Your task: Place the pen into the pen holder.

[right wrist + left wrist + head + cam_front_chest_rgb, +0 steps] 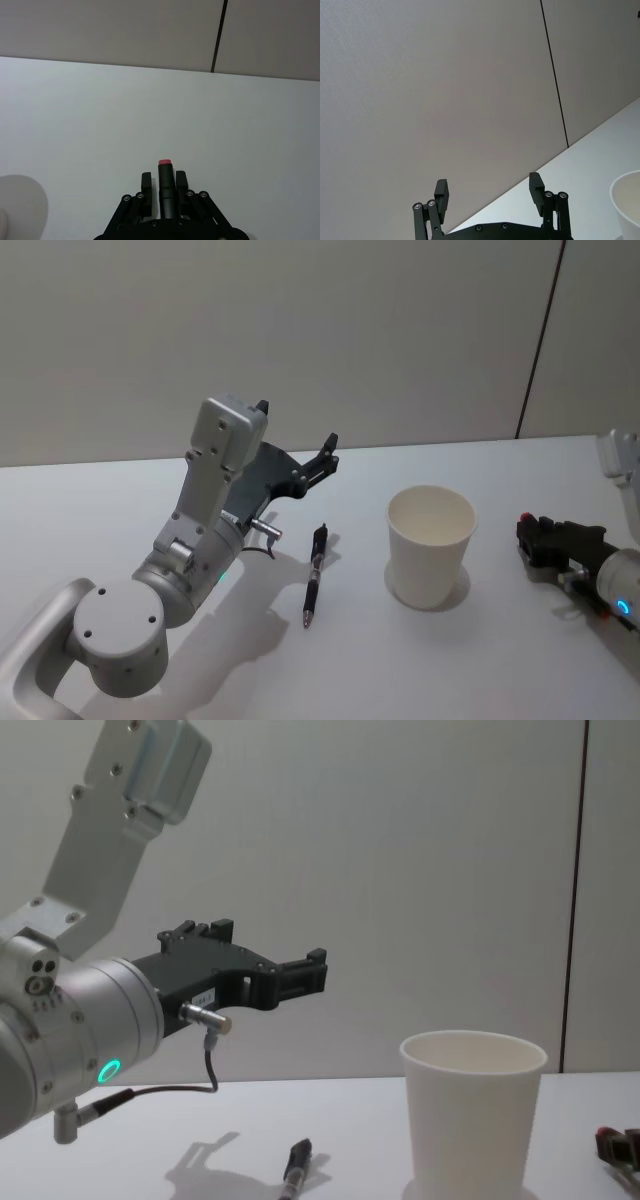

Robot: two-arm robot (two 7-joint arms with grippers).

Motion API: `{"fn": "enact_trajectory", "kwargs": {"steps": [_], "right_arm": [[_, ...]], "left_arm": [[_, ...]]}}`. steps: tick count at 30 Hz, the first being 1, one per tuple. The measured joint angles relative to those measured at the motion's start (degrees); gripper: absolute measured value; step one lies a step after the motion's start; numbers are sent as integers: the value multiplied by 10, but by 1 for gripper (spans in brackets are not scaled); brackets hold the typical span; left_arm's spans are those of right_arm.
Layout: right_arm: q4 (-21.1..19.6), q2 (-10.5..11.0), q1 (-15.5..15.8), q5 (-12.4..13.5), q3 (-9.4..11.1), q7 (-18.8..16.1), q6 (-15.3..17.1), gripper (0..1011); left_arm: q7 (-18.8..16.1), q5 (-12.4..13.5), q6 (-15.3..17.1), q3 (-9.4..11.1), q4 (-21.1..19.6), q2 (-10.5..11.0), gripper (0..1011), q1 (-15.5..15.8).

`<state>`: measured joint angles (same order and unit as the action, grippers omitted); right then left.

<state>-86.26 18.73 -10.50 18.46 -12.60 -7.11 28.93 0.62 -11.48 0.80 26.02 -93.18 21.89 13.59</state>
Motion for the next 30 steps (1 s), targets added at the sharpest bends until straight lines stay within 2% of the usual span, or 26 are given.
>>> {"fn": "enact_trajectory", "kwargs": {"steps": [17, 30], "right_arm": [[0, 0, 0, 0, 0, 0, 0, 191], [0, 0, 0, 0, 0, 0, 0, 184]], "left_arm": [[0, 0, 0, 0, 0, 0, 1001, 0], [0, 0, 0, 0, 0, 0, 1001, 0]]}}
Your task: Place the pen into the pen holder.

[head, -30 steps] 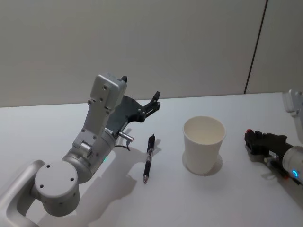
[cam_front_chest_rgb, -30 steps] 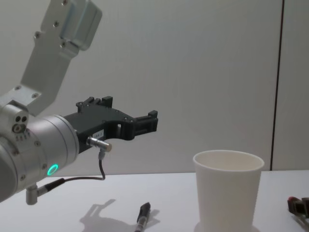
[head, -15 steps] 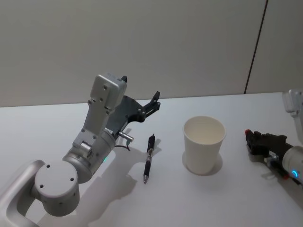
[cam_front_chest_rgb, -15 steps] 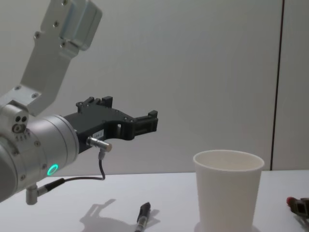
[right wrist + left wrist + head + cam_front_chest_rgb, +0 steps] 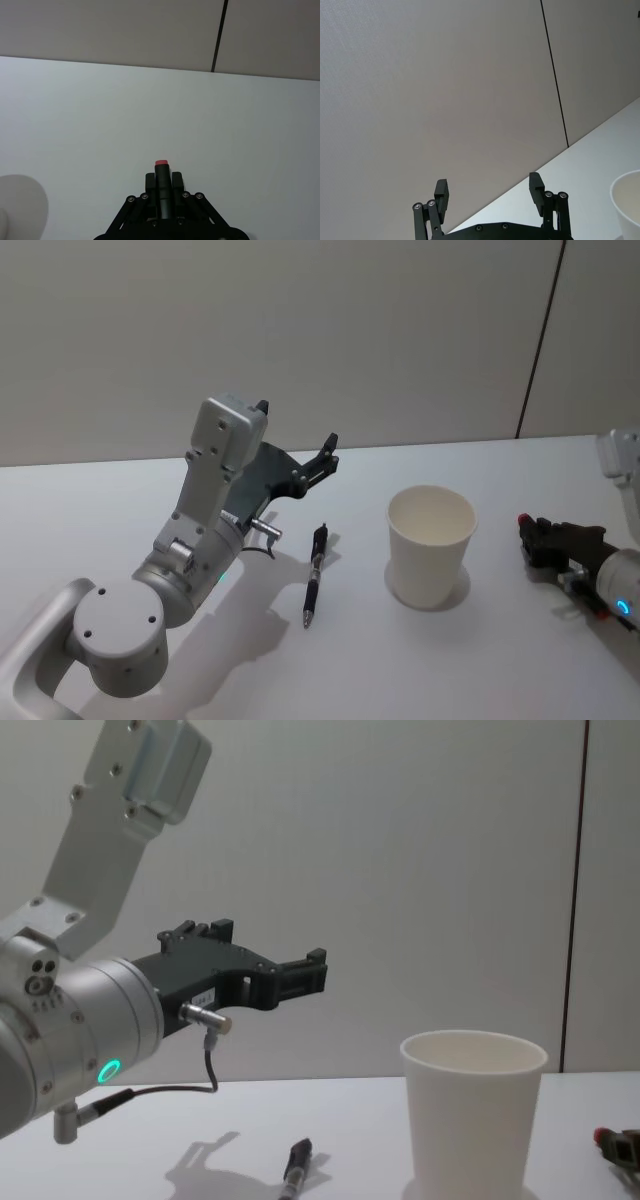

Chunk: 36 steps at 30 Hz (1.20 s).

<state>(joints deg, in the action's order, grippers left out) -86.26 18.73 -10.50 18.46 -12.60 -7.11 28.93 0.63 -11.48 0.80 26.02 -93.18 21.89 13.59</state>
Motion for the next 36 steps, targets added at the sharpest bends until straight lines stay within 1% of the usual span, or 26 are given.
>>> {"fn": "enact_trajectory", "kwargs": {"steps": [10, 17, 25, 27, 36], "right_arm": [[0, 0, 0, 0, 0, 0, 0, 185], [7, -5, -5, -1, -2, 1, -13, 185], [14, -14, -18, -1, -2, 8, -51, 185], [17, -18, -24, -1, -2, 12, -68, 185], [20, -27, -41, -8, 0, 22, -119, 185]], "left_arm": [[0, 0, 0, 0, 0, 0, 1001, 0], [0, 0, 0, 0, 0, 0, 1001, 0], [0, 0, 0, 0, 0, 0, 1001, 0], [0, 0, 0, 0, 0, 0, 1001, 0], [0, 0, 0, 0, 0, 0, 1001, 0]]}}
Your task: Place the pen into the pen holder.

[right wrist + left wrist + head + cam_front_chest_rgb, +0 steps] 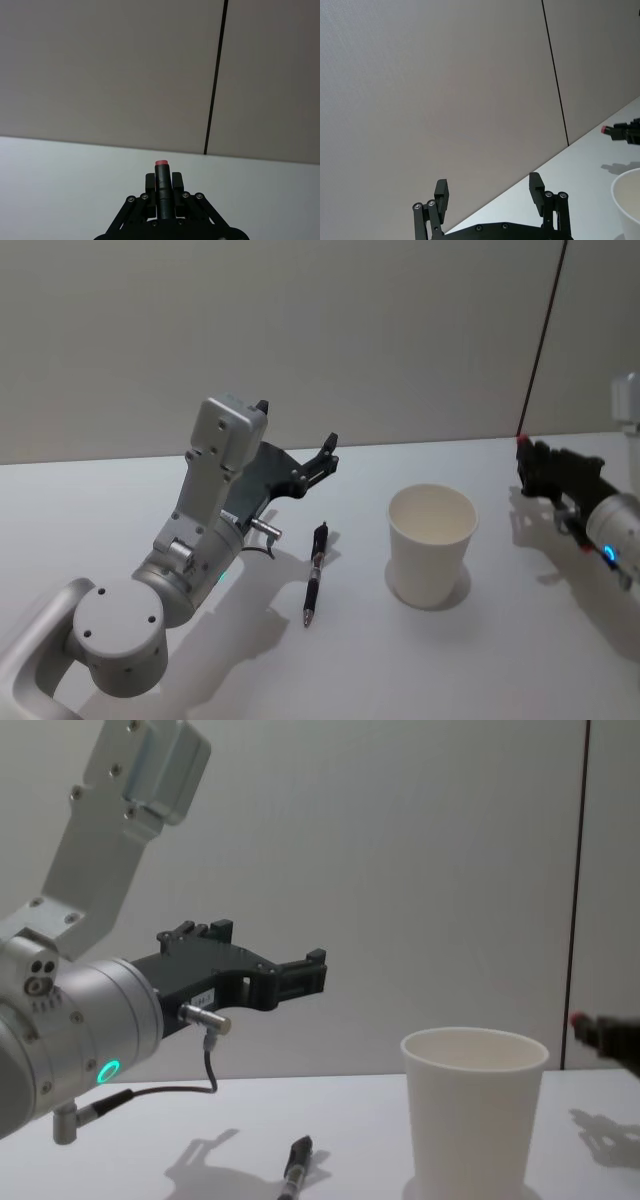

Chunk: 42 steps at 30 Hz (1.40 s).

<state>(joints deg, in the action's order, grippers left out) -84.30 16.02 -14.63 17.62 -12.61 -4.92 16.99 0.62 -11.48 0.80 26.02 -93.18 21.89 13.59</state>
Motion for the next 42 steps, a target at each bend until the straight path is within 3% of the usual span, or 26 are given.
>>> {"fn": "enact_trajectory", "kwargs": {"steps": [24, 31, 42], "right_arm": [[-3, -21, -48, -37, 6, 17, -152, 185], [-9, -24, -48, -31, 3, 2, -161, 185], [-28, -33, -39, -5, -10, -49, -160, 184]], "left_arm": [[0, 0, 0, 0, 0, 0, 1001, 0], [0, 0, 0, 0, 0, 0, 1001, 0], [0, 0, 0, 0, 0, 0, 1001, 0]]}}
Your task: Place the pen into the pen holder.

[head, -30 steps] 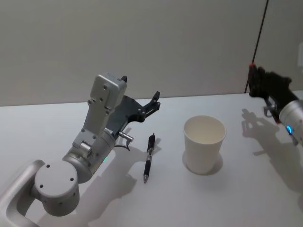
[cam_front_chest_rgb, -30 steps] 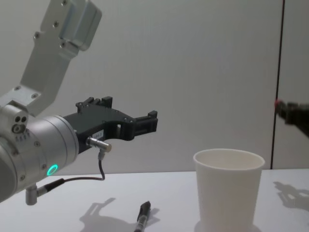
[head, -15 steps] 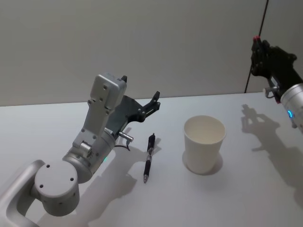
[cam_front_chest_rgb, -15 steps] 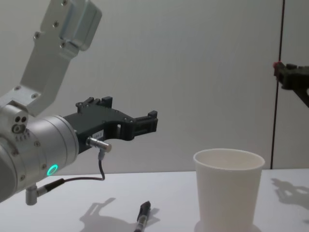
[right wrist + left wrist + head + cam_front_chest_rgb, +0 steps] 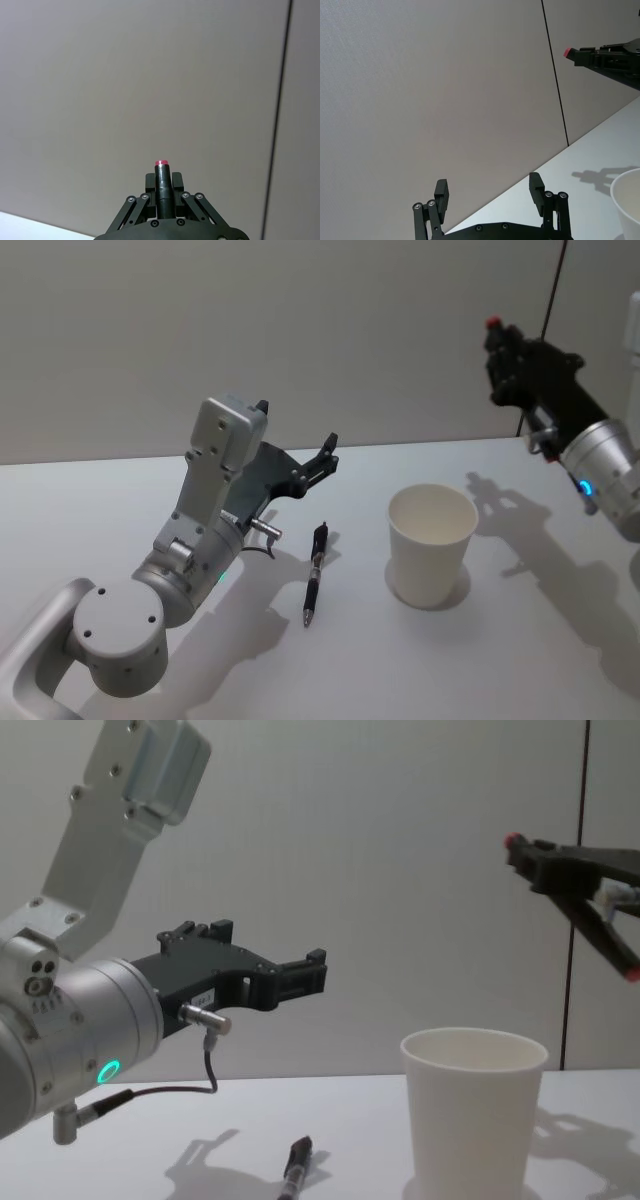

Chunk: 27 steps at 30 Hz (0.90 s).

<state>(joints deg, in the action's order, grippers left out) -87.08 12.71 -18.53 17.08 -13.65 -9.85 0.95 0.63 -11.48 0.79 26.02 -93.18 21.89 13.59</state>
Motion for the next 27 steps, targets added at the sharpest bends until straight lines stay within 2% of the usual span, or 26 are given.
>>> {"fn": "enact_trajectory", "kwargs": {"steps": [15, 20, 27], "right_arm": [[-19, -22, 4, 28, -28, -80, 7, 185], [-19, -39, 3, 32, -48, -111, 6, 184], [-13, -54, 3, 31, -66, -127, -5, 184]], "left_arm": [[0, 0, 0, 0, 0, 0, 1001, 0], [0, 0, 0, 0, 0, 0, 1001, 0], [0, 0, 0, 0, 0, 0, 1001, 0]]}}
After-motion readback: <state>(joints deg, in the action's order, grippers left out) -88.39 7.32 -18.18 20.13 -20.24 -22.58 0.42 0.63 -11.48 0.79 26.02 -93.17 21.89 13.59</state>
